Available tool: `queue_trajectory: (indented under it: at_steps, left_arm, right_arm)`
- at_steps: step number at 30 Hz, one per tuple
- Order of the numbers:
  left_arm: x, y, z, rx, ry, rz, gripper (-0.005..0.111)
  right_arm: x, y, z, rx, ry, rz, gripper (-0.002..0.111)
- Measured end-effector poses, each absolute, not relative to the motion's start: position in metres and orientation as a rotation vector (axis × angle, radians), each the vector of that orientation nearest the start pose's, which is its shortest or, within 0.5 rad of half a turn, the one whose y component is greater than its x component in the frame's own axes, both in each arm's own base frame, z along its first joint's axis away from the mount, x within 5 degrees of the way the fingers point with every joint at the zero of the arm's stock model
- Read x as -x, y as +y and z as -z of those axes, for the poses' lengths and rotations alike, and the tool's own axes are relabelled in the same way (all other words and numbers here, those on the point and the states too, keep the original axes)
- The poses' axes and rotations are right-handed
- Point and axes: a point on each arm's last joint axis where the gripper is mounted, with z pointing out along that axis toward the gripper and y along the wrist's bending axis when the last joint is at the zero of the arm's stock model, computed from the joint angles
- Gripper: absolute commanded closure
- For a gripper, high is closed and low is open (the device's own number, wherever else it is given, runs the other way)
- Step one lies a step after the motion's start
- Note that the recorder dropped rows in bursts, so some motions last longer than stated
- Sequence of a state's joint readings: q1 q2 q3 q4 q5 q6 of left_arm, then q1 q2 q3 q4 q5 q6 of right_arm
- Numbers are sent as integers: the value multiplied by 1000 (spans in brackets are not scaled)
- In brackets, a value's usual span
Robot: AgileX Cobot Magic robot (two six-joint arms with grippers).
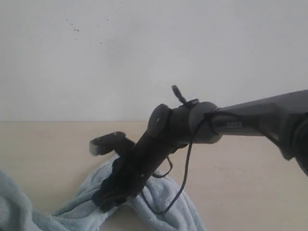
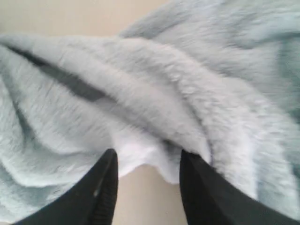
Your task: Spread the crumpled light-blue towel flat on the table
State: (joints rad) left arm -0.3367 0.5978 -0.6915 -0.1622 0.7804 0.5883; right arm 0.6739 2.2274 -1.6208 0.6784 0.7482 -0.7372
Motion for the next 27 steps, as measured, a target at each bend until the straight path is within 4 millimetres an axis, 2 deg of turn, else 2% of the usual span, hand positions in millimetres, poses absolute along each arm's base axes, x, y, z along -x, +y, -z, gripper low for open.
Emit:
queue_trajectory:
  at_steps: [3,4,7,9,11,12,15,16,17,19,20,22,25,26,27]
  left_arm:
    - [-94,-52,-314,-981,1974,145,68]
    - [-91,-56,-300,-1026,1998,206,68]
    - [-83,-67,-275,-1140,1999,371,68]
    - [-76,-73,-261,-1217,1987,474,68]
    - [-73,-73,-253,-1257,1994,474,68]
    - [-78,-68,-251,-1267,1997,365,68]
    - [-101,-44,-253,-1088,2026,-69,68]
    - [-105,-37,-254,-1056,2030,-166,68]
    - [-113,-26,-256,-1001,2044,-351,68]
    - [-127,-15,-255,-877,2092,-531,68]
    - [-137,-15,-250,-844,2125,-570,68]
    - [-156,-22,-235,-892,2176,-587,68]
    - [-173,-27,-214,-949,2253,-627,65]
    - [-183,-29,-199,-949,2314,-656,63]
    - [-186,-29,-193,-952,2336,-677,62]
  right_arm:
    - [-356,301,-154,1234,2426,-727,89]
    - [-359,294,-164,1243,2410,-726,87]
    - [-355,292,-189,1262,2353,-736,68]
    - [-352,291,-207,1262,2311,-739,68]
    - [-348,289,-223,1268,2274,-741,68]
    - [-345,287,-232,1279,2260,-747,68]
    - [-337,284,-244,1324,2259,-778,68]
    - [-335,284,-246,1336,2262,-786,68]
    - [-332,283,-247,1356,2270,-798,68]
    - [-329,282,-245,1370,2284,-811,68]
    - [-326,279,-239,1374,2295,-807,68]
    - [-319,274,-234,1375,2302,-796,68]
    - [-311,268,-235,1372,2288,-787,68]
    - [-307,265,-236,1370,2277,-789,68]
    - [-305,264,-239,1369,2262,-791,68]
